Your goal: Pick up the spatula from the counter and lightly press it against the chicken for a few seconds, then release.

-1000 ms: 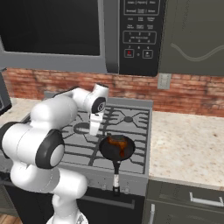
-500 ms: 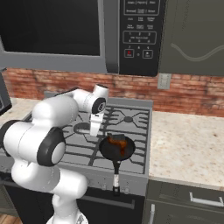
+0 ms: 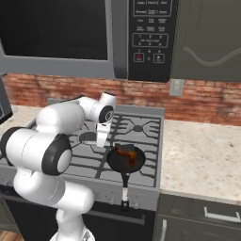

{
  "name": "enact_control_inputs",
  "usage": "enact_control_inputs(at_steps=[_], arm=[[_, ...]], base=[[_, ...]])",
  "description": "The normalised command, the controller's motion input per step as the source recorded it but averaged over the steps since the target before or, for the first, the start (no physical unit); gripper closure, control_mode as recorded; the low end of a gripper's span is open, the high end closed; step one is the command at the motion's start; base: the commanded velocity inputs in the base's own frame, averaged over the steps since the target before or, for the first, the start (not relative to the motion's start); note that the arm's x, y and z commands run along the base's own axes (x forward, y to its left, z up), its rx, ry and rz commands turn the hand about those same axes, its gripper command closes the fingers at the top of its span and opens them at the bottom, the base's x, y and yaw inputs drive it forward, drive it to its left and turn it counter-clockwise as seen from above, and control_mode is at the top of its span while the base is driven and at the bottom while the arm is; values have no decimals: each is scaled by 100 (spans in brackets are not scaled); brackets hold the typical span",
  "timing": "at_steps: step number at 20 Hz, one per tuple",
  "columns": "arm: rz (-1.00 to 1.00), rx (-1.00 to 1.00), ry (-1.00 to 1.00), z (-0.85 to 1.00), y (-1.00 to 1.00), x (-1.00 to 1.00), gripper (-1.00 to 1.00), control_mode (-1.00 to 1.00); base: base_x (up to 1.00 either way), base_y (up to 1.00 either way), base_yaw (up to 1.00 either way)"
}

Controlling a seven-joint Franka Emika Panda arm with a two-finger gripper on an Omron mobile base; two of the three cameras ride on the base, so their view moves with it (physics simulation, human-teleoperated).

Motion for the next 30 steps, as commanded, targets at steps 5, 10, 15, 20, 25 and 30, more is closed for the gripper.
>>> enact_control_inputs(at_steps=[5, 10, 15, 20, 25, 30], arm=[[0, 1, 4, -12, 0, 0, 100, -100], [0, 0, 2, -8, -1, 0, 100, -100], [0, 0, 0, -2, -2, 0, 100, -100], [0, 0, 0, -3, -2, 0, 100, -100], [0, 0, 0, -2, -1, 0, 100, -100], [0, 0, 0, -1, 0, 0, 100, -100]], base=[[0, 0, 0], [0, 0, 0], [0, 0, 0], [0, 0, 0], [0, 0, 0], [0, 0, 0]])
